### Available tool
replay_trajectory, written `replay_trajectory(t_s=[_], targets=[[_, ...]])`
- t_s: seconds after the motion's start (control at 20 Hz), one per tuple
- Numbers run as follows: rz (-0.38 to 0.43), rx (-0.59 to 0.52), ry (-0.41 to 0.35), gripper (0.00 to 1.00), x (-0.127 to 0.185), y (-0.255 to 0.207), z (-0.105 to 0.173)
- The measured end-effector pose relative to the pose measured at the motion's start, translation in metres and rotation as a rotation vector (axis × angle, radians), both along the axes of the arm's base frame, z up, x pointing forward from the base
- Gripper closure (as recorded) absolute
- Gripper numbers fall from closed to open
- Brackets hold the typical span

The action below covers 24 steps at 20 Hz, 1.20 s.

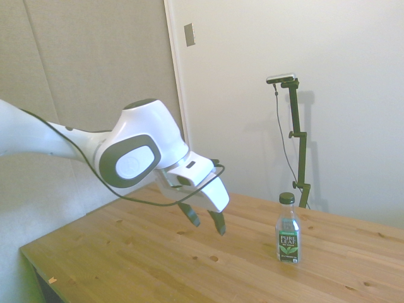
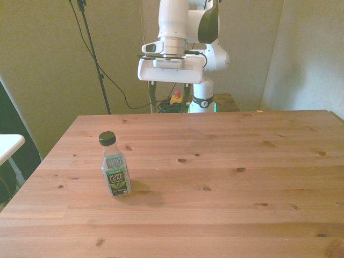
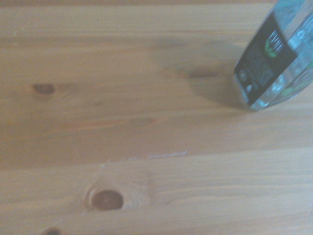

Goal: Knock down the bottle

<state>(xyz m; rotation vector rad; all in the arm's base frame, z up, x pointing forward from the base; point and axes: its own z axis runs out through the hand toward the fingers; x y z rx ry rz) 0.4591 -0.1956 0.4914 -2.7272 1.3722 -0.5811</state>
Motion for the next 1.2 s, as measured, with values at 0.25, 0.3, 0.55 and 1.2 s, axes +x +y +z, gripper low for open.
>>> replay_trajectory(t_s=[0.25,0.3,0.55,1.2], targets=[[0.002,0.002,0.03,0.0,0.015,-0.004,0.004],[0.003,-0.006,0.016,0.0,0.019,-0.006,0.005],[0.001,-0.043,0.005,1.0,0.046,-0.042,0.007],[-0.005,-0.083,0.06,1.0,0.073,-0.114,0.0]])
